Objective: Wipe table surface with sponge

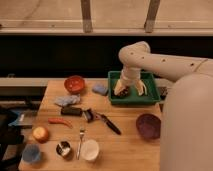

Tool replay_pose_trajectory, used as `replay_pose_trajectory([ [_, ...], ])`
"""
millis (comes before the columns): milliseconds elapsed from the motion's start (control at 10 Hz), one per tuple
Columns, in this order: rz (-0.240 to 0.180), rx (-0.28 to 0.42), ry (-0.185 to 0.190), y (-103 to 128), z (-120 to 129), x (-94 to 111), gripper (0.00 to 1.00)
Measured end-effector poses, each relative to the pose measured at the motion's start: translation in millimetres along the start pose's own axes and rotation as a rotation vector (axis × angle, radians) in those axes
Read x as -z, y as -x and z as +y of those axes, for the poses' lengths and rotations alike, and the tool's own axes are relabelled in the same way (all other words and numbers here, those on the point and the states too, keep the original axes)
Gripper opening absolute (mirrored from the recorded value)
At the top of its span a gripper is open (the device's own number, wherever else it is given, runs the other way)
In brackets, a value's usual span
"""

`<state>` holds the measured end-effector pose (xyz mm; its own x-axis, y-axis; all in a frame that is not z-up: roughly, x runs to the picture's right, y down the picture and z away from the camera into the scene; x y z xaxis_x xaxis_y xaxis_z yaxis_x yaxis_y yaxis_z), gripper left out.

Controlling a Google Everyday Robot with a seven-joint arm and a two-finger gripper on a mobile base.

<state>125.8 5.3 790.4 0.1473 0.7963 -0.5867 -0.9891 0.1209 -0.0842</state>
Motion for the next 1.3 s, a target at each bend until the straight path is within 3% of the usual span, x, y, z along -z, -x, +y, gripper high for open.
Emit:
replay_pose_trajectory([
  [300, -0.016, 0.220, 0.016, 34, 43, 1, 0.80],
  [500, -0.052, 0.331, 0.032, 45, 60, 8, 0.80],
  [1100, -0.072, 0.351, 0.029, 49, 62, 9, 0.80],
  [1300, -0.093, 0.373, 0.016, 65, 56, -3, 0.80],
])
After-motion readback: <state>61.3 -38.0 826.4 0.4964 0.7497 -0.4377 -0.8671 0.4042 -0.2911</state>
